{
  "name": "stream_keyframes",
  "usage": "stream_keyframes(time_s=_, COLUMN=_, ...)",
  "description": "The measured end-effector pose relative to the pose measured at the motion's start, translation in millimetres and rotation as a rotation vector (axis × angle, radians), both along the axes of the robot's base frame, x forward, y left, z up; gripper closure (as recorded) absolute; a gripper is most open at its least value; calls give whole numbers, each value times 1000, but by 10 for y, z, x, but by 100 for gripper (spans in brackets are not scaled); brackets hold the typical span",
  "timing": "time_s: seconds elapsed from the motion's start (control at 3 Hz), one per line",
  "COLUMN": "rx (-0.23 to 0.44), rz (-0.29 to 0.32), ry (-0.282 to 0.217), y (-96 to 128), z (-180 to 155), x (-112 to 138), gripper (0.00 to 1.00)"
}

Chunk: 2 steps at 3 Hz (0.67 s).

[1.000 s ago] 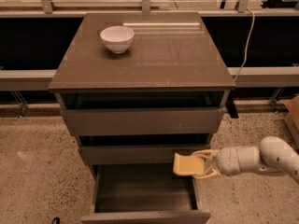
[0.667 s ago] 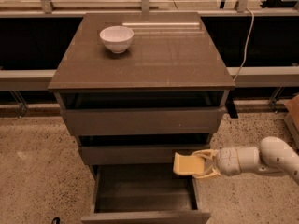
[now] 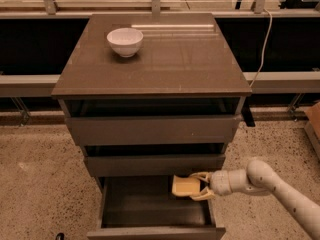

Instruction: Place sponge into bottom drawer

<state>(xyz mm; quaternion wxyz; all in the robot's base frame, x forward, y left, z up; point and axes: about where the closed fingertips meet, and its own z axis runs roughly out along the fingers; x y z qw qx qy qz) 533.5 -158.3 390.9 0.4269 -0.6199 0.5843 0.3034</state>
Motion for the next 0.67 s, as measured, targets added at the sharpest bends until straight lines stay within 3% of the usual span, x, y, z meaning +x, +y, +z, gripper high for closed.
stream_keyframes(time_s=0.33, rx=-40, rz=62, ry=5, y=105, z=-570, x=27, gripper=100)
stream_keyframes(time_s=0.67, rx=-40, rz=62, ry=5, y=105, z=-570, x=27, gripper=100)
